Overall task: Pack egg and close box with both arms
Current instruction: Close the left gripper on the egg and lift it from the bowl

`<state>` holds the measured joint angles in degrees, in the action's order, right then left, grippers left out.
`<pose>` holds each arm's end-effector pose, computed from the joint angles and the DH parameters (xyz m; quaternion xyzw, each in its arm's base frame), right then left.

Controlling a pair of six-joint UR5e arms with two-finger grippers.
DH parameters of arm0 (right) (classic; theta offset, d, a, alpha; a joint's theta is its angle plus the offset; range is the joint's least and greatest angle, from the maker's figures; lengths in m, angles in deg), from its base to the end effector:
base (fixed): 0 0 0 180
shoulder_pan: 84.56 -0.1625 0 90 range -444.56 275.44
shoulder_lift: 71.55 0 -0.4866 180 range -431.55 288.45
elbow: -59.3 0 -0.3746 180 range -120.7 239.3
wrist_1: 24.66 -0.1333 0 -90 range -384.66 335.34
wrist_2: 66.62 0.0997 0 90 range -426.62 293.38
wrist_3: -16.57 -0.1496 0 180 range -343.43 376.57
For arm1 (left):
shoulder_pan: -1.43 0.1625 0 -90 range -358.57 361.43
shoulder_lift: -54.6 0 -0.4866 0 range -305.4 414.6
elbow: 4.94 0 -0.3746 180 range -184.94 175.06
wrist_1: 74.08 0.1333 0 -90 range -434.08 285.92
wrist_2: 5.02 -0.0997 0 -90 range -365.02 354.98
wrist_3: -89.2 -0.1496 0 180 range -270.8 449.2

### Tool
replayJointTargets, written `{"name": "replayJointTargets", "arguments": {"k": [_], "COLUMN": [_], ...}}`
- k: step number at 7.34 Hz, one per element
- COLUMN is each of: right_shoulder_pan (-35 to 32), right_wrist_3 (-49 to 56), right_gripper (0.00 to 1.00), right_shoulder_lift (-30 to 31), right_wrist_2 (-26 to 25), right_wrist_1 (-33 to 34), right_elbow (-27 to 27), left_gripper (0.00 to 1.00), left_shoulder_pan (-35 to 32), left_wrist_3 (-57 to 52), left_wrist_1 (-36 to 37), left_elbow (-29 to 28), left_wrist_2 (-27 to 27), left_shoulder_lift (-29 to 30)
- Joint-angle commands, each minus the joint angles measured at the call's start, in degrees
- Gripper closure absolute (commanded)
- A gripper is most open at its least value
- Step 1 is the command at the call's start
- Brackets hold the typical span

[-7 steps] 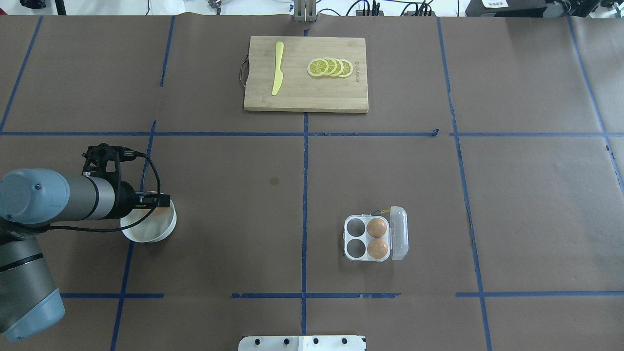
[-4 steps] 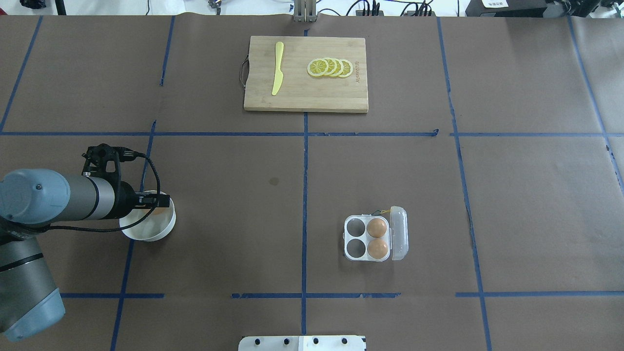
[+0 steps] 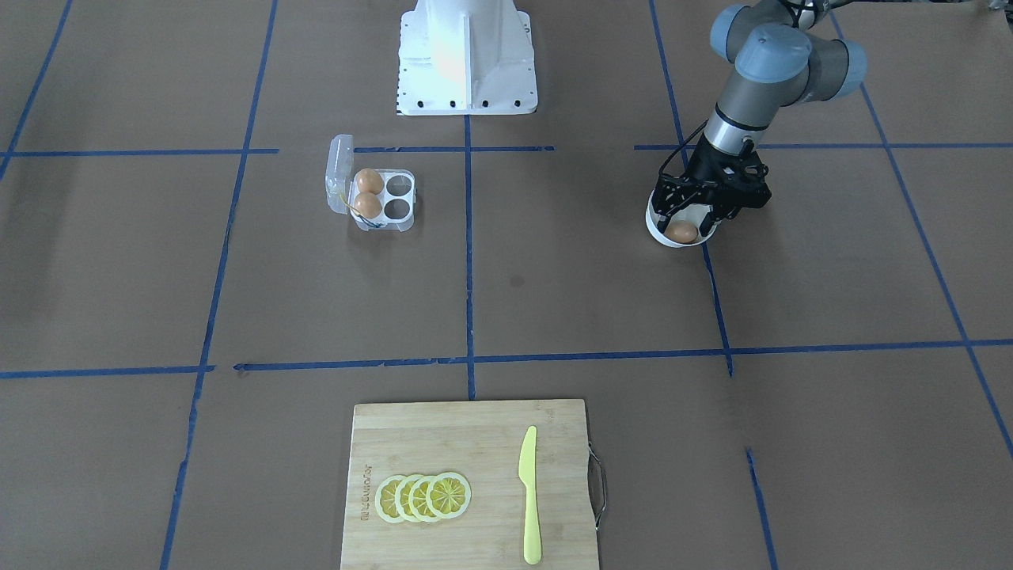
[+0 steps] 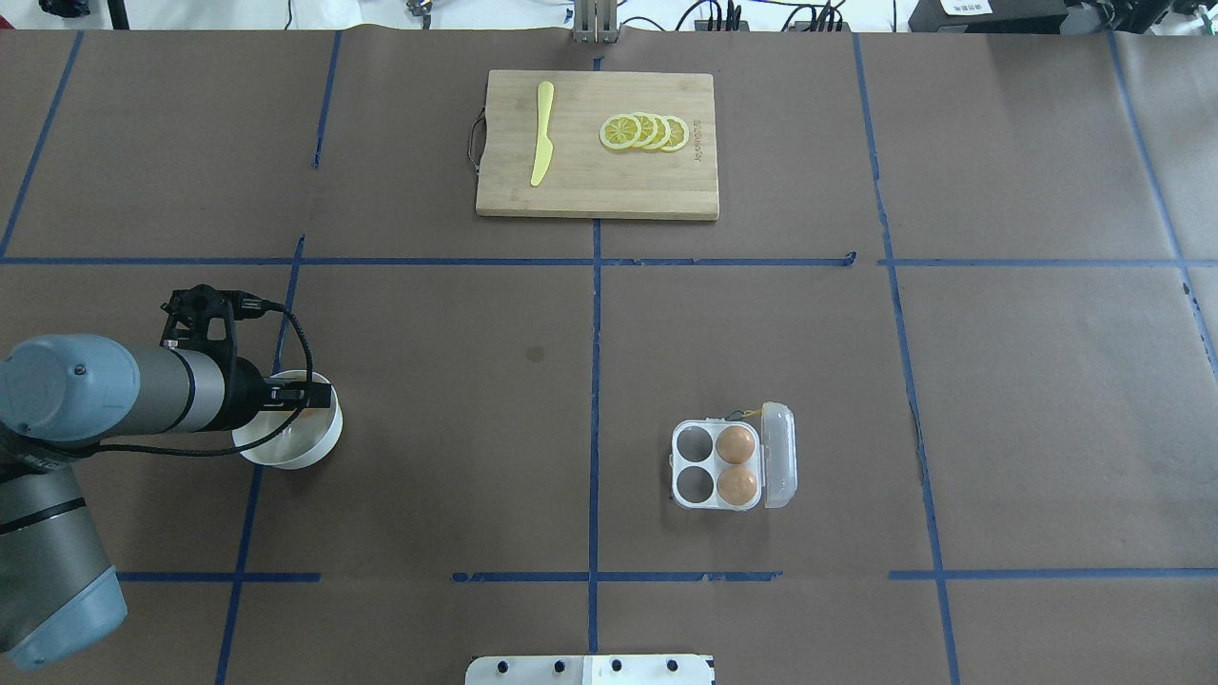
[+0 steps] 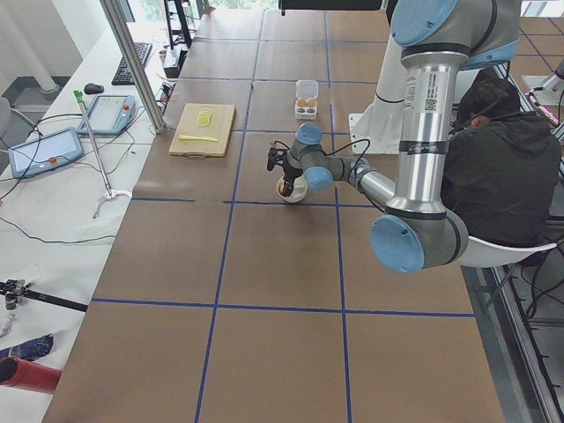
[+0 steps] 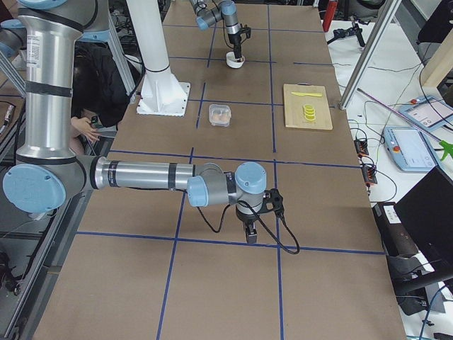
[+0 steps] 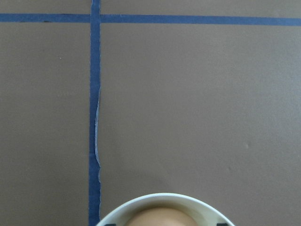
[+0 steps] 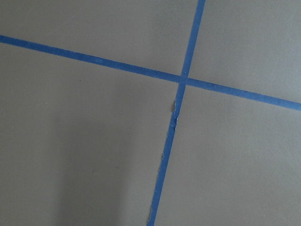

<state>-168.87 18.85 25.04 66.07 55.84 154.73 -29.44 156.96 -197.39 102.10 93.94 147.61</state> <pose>-0.0112 -0.4343 0.7478 0.0569 -0.3649 -0.0910 0.9249 0.4204 -0.3795 0.5282 0.1377 0.4316 -0.0321 0.8909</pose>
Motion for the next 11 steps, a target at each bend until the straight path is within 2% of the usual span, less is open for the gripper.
{"name": "replayJointTargets", "arguments": {"k": [1,5,9,10,11], "right_shoulder_pan": [-0.1,-0.1,0.0,-0.1,-0.1], "right_wrist_3": [0.0,0.1,0.0,0.0,0.0], "right_gripper": [0.00,0.00,0.00,0.00,0.00], "right_shoulder_lift": [0.1,0.1,0.0,0.0,-0.1], "right_wrist_2": [-0.1,-0.1,-0.2,-0.2,-0.2], "right_wrist_1": [0.0,0.0,0.0,0.0,0.0], "right_elbow": [-0.1,-0.1,-0.1,-0.1,-0.1], "left_gripper": [0.21,0.21,0.29,0.37,0.52], "left_shoulder_pan": [0.3,0.7,0.7,0.7,0.7], "left_wrist_3": [0.0,0.0,-0.1,-0.2,-0.4], "left_wrist_1": [-0.1,-0.2,-0.2,-0.2,-0.2], "left_elbow": [-0.2,-0.6,-1.9,-1.8,-1.5], "left_wrist_2": [-0.2,-0.2,-0.2,-0.2,-0.1], "left_shoulder_lift": [0.1,0.2,1.5,1.6,1.6]}}
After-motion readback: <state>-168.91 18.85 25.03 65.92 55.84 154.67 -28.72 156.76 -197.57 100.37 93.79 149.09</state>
